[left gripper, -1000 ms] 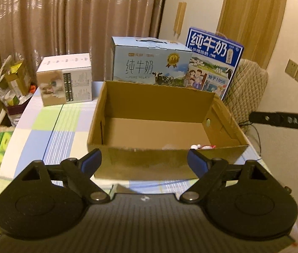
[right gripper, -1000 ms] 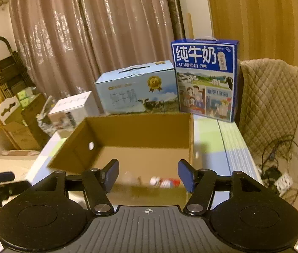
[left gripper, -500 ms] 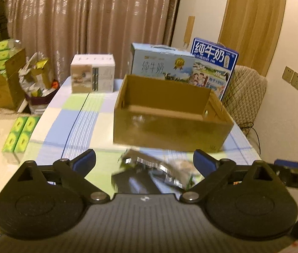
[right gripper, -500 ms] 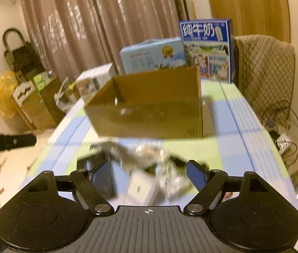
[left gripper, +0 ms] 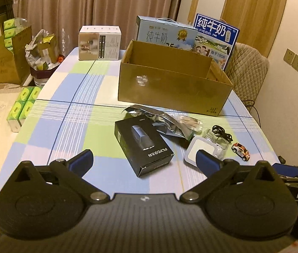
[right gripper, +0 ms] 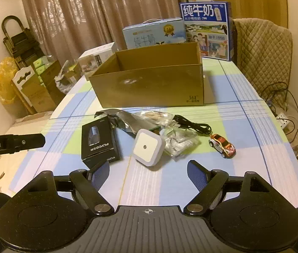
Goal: Organize objects
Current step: 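Move both tools back toward the remaining items on the table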
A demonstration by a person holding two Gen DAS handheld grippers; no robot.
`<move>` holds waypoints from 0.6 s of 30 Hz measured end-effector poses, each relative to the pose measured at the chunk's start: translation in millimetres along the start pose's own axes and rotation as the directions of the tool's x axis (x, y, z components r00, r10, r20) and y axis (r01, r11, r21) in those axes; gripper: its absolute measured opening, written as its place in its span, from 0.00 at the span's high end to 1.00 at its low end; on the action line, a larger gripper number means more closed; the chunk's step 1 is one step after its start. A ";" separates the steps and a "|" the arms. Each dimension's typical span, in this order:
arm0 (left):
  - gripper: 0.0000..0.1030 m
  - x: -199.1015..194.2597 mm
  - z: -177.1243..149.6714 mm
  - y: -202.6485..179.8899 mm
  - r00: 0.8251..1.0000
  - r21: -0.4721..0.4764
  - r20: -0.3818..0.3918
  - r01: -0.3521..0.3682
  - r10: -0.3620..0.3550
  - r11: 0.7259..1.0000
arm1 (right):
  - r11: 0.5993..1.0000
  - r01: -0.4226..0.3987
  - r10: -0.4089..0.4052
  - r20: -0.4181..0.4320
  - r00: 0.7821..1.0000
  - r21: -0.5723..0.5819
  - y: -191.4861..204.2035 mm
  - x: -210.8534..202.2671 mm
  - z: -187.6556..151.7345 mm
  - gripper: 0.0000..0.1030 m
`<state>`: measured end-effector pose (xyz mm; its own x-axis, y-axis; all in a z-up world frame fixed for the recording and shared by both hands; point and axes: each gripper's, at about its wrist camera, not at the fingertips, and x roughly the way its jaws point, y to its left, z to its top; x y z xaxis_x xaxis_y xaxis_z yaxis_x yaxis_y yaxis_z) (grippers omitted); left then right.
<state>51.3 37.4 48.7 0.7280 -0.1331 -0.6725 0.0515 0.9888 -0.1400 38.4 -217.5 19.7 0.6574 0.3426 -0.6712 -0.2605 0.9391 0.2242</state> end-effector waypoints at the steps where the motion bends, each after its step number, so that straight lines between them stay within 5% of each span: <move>1: 0.01 0.0 -0.2 -0.3 1.000 0.003 0.000 -0.001 0.001 1.000 | 1.000 0.003 -0.003 0.000 1.000 0.004 0.1 0.0 0.3 0.24; 18: 0.01 9.7 -0.5 -2.8 0.999 0.013 -0.029 -0.025 0.026 1.000 | 1.000 0.024 -0.023 -0.029 0.999 0.010 -0.9 9.5 8.5 0.24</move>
<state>57.9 33.3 42.2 0.7093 -0.1097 -0.6964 0.0421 0.9926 -0.1135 50.9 -214.9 19.1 0.6427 0.3196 -0.6962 -0.2378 0.9472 0.2153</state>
